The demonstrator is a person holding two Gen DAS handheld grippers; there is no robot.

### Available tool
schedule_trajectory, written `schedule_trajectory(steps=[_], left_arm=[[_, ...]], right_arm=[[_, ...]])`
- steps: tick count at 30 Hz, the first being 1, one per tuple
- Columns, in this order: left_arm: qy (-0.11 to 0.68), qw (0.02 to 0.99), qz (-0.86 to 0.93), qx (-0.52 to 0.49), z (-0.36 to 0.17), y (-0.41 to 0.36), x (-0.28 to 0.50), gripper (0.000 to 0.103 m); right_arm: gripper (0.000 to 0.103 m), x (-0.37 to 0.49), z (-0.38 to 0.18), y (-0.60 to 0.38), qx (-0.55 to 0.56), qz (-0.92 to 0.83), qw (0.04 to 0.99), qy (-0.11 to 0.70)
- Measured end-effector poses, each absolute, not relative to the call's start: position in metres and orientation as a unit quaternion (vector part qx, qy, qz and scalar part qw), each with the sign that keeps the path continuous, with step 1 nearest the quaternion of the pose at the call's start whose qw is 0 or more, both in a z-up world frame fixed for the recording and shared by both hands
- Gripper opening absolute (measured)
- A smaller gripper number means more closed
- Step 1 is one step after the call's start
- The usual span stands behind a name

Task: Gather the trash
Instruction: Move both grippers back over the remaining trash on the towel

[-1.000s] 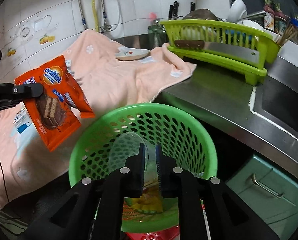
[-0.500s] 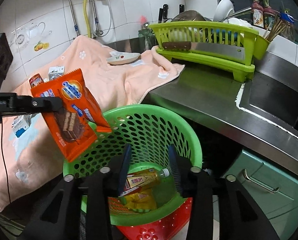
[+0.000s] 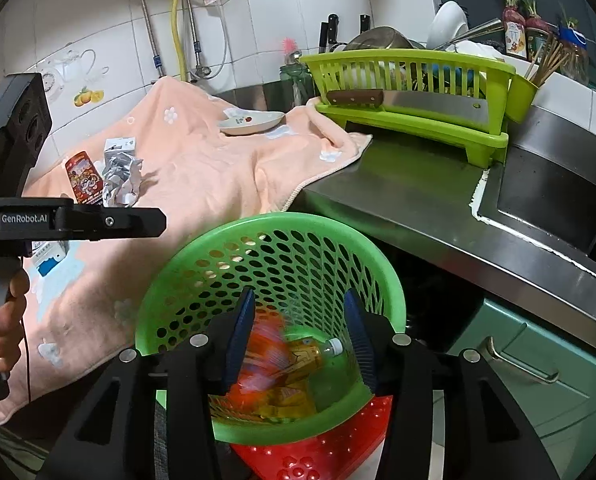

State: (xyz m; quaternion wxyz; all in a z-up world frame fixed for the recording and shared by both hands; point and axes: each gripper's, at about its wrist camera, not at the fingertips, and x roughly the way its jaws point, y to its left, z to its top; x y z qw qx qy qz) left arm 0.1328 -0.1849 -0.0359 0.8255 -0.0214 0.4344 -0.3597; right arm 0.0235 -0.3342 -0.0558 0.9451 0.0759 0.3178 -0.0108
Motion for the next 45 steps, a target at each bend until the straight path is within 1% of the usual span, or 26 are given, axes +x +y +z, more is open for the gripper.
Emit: schedule_trajectory(steps=[4,10,18,21,23,24,28,32,38,45], left_arm=[[0.432,0.836,-0.337,-0.028,-0.032,-0.168,0.135,0.042],[0.42,0.859,-0.289,-0.038,-0.021,-0.125,0.138,0.046],[0.398,0.893,-0.198,-0.074,-0.003,-0.037,0.148,0.05],[0.392,0.902,-0.152,-0.092,0.001,-0.002,0.154,0.055],[0.39,0.909,-0.112,-0.099,0.002,0.02,0.158,0.063],[0.39,0.91,-0.095,-0.102,0.002,0.029,0.16,0.065],[0.4,0.906,-0.016,-0.136,-0.003,0.069,0.171,0.082],[0.417,0.89,0.045,-0.175,-0.014,0.1,0.184,0.089],[0.444,0.866,0.087,-0.213,-0.032,0.115,0.206,0.091],[0.475,0.848,0.118,-0.203,-0.053,0.111,0.226,0.092]], right_arm=[[0.048,0.028,-0.052,-0.328,0.073,-0.003,0.946,0.316],[0.053,0.043,-0.046,-0.311,0.07,0.024,0.946,0.316],[0.056,0.076,-0.038,-0.274,0.054,0.073,0.944,0.317],[0.057,0.091,-0.034,-0.258,0.047,0.093,0.943,0.317],[0.058,0.1,-0.031,-0.249,0.044,0.105,0.942,0.316],[0.058,0.104,-0.03,-0.245,0.042,0.111,0.942,0.315],[0.06,0.123,-0.025,-0.225,0.031,0.131,0.941,0.311],[0.062,0.145,-0.019,-0.204,0.019,0.152,0.939,0.307],[0.063,0.181,-0.011,-0.173,0.013,0.189,0.934,0.301],[0.063,0.219,-0.015,-0.146,0.008,0.213,0.926,0.31]])
